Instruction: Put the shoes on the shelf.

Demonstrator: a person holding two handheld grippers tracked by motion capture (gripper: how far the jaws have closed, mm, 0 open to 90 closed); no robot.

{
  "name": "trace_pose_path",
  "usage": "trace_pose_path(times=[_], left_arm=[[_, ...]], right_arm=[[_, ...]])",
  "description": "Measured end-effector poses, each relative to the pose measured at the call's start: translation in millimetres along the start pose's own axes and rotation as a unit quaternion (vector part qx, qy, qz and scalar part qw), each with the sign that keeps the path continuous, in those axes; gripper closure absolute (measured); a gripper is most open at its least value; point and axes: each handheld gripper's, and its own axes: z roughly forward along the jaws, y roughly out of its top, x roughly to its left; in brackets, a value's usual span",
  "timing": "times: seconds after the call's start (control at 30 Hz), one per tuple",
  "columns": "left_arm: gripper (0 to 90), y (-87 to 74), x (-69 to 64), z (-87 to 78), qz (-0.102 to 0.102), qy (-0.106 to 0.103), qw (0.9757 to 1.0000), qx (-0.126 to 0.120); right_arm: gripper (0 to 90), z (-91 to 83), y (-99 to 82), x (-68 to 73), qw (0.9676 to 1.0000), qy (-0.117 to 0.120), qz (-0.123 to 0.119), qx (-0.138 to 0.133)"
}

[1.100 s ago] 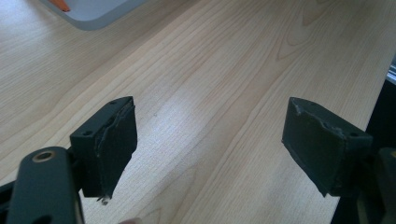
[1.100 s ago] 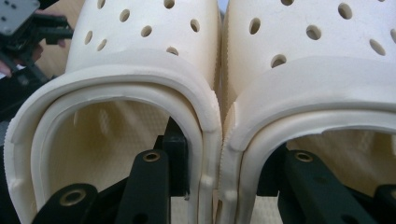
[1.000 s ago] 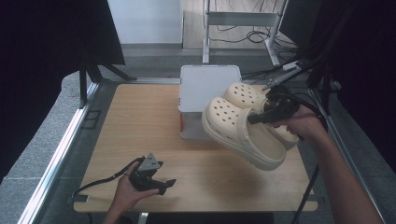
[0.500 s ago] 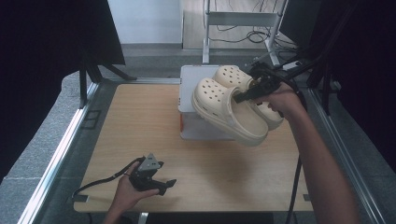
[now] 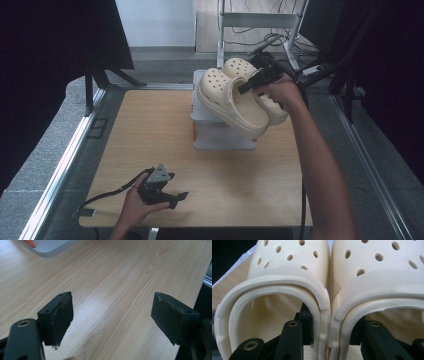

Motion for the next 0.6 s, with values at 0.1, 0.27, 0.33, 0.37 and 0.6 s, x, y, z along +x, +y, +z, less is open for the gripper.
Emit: trace_pose_path(times=[0.1, 0.27, 0.33, 0.37, 0.6], left_arm=[[18.4, -0.9, 1.5, -0.4, -0.002, 0.0, 1.0, -0.001], [18.4, -1.4, 3.0, -2.7, -0.005, -0.001, 1.0, -0.006], [18.4, -1.6, 3.3, -3.5, -0.005, -0.002, 1.0, -0.007], [18.4, -1.7, 3.5, -3.8, -0.005, -0.002, 1.0, -0.008], [18.4, -2.7, 5.7, -4.4, -0.008, -0.005, 0.9999, -0.01]], right_arm=[[65.1, 10.3, 12.0, 2.7, 0.9993, -0.021, 0.03, -0.002], [65.1, 24.1, 26.1, 9.5, 0.9973, -0.045, 0.058, -0.003], [65.1, 31.1, 30.9, 11.1, 0.9956, -0.054, 0.076, -0.003], [65.1, 34.7, 33.1, 12.0, 0.9946, -0.059, 0.086, -0.004], [65.0, 55.5, 44.9, 15.2, 0.9822, -0.101, 0.157, -0.022]])
